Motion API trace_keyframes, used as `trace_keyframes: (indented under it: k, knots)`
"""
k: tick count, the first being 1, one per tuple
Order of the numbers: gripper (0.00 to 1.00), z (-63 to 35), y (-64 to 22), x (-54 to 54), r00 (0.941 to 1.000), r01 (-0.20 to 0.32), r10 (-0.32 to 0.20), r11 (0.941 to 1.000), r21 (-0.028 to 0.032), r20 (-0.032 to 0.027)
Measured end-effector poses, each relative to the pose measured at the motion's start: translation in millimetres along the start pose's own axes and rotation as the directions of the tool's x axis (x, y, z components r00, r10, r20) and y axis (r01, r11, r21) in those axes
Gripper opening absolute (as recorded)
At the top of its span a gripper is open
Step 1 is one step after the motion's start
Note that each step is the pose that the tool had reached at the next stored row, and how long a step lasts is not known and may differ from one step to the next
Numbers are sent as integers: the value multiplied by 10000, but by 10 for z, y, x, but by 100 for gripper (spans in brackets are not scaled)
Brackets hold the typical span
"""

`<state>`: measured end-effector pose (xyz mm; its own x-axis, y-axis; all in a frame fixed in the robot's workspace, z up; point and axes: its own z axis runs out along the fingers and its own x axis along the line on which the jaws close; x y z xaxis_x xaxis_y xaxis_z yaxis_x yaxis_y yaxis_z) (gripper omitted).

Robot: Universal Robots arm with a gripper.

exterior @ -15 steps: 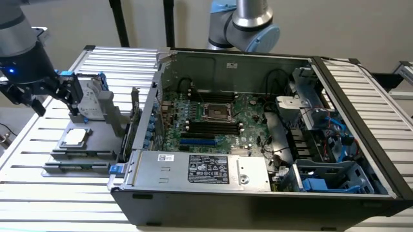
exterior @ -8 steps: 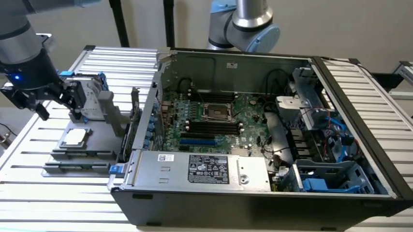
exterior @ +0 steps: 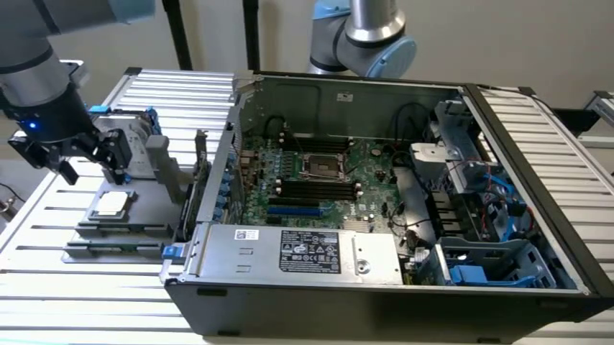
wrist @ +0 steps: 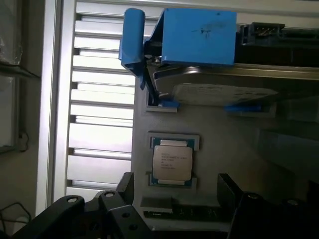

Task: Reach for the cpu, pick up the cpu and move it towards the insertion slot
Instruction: 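Pick up the cpu and move it towards the insertion slot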

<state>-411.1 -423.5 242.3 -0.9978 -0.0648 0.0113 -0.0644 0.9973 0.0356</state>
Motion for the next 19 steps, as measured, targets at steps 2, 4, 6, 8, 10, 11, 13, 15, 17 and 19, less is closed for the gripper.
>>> trace_keyframes:
  k: [2,4,6,8,10,11,13,15,17,19]
  knots:
    - [77,37,-1,2,10000,-20,20,10000,2,10]
    - [77,72,-2,11,10000,-37,37,10000,6,34]
    - [77,108,-2,26,10000,-60,60,10000,7,58]
    - [77,146,-4,28,9999,-95,95,10000,7,65]
    - [77,183,-4,29,9999,-126,126,9999,6,67]
    - [77,201,-5,29,9999,-141,141,9999,7,67]
    - [77,237,-6,28,9998,-171,171,9999,7,68]
    - [77,273,-8,24,9998,-205,205,9998,7,68]
    - [77,309,-10,15,9996,-264,264,9997,6,70]
    - [77,345,-11,10,9993,-354,354,9994,4,74]
